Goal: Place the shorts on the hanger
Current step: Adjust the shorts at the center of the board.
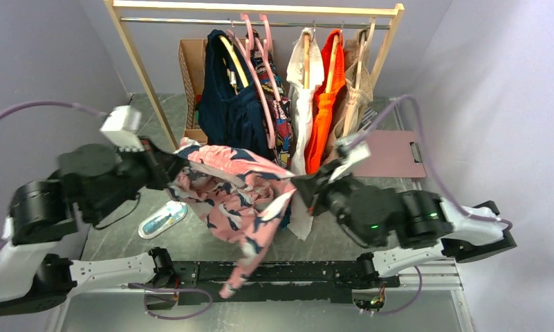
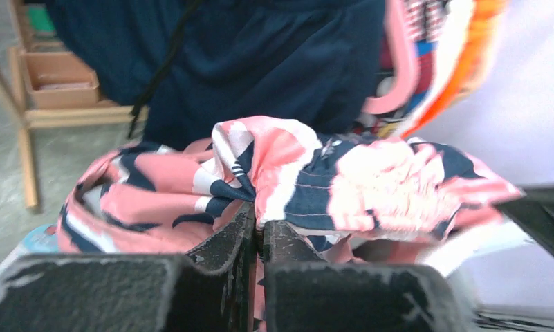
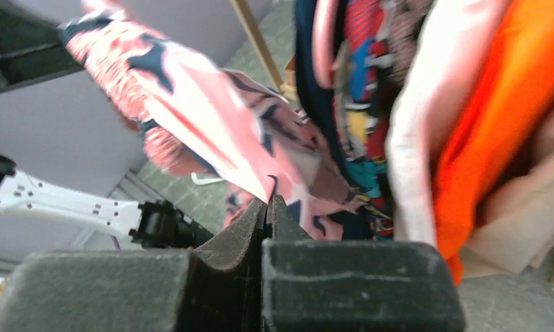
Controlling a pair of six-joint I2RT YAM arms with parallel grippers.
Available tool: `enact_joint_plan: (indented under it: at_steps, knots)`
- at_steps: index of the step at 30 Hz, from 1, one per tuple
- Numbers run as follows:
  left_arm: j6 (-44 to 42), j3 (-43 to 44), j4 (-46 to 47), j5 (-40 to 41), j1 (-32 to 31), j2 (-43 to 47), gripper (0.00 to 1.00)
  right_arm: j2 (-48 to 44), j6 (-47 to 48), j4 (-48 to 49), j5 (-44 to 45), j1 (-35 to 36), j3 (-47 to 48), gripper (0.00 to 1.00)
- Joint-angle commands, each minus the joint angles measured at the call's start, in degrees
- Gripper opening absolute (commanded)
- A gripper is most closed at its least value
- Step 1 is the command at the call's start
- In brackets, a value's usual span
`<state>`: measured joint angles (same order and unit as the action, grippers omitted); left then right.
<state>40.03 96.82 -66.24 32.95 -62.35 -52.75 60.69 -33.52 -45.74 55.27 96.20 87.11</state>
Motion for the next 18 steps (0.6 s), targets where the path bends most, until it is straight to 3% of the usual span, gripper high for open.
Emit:
enact_joint_plan:
  at_steps: [1, 7, 11, 15, 18]
  knots:
    - [-3.2, -1.9, 7.0, -4.6, 0.3, 5.0, 0.07, -2.4, 1.0, -12.8, 8.0, 1.0, -0.7, 0.0]
    - [-1.4, -13.3, 9.6, -9.0, 0.3, 6.8, 0.07, -5.5, -15.7, -21.4, 10.6, 0.4, -11.1, 0.0]
    - [1.0, -21.7, 10.4, -10.8, 0.3, 6.7, 0.07, -7.7, -18.9, -21.8, 8.0, -1.0, -19.4, 0.0]
    - [3.6, -30.3, 12.8, -10.9, 0.3, 7.5, 0.07, -7.8, -13.6, -15.1, 1.0, -7.2, -25.9, 0.0]
    - [5.5, -34.9, 13.7, -9.8, 0.3, 7.3, 0.07, -6.4, -3.8, -4.9, -10.1, -17.9, -31.3, 0.0]
